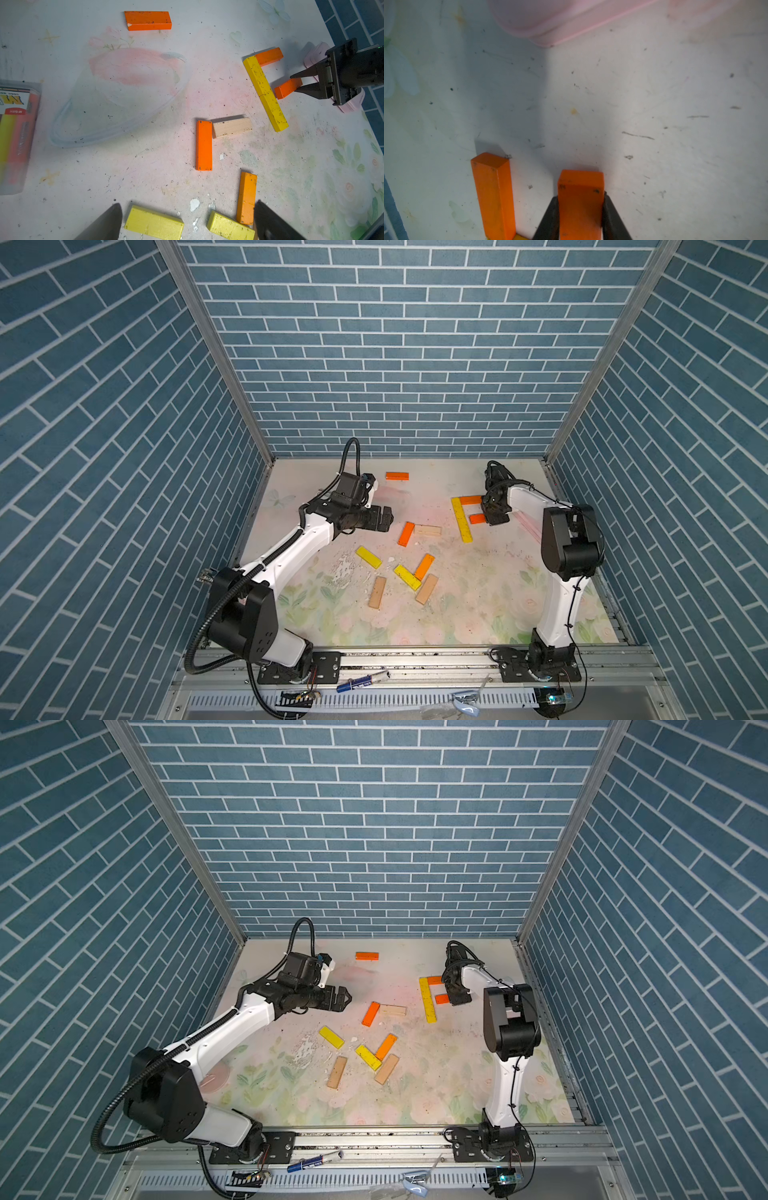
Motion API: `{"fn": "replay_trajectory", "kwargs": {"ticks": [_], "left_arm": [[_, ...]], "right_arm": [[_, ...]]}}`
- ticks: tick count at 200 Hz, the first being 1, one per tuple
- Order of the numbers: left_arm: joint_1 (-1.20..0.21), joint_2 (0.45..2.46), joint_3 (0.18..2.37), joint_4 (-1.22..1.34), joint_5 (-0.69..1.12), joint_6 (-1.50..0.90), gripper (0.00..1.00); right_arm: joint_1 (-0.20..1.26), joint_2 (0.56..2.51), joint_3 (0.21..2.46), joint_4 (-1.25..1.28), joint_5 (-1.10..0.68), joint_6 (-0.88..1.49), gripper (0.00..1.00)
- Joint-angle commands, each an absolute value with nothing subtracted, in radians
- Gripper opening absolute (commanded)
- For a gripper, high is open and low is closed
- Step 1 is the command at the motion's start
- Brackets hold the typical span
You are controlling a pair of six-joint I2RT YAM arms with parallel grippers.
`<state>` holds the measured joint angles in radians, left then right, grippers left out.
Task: Assemble the number 6 with building blocks
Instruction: Place the building block at the center of the board.
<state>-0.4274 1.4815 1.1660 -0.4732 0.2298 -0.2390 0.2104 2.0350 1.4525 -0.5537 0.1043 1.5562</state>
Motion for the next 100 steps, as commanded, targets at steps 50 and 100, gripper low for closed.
{"fn": "replay_trajectory", "kwargs": {"ticks": [50, 100], "left_arm": [[-0.420, 1.482, 1.169, -0.480, 0.233, -0.244, 0.99], [-0.420, 1.476, 1.169, -0.482, 0.227, -0.241, 0.99]], "right_arm": [[0.225, 2.061, 1.473, -0.578, 0.103, 1.623, 0.25], [0.232, 2.012, 1.478, -0.583, 0.094, 1.620, 0.43]]}}
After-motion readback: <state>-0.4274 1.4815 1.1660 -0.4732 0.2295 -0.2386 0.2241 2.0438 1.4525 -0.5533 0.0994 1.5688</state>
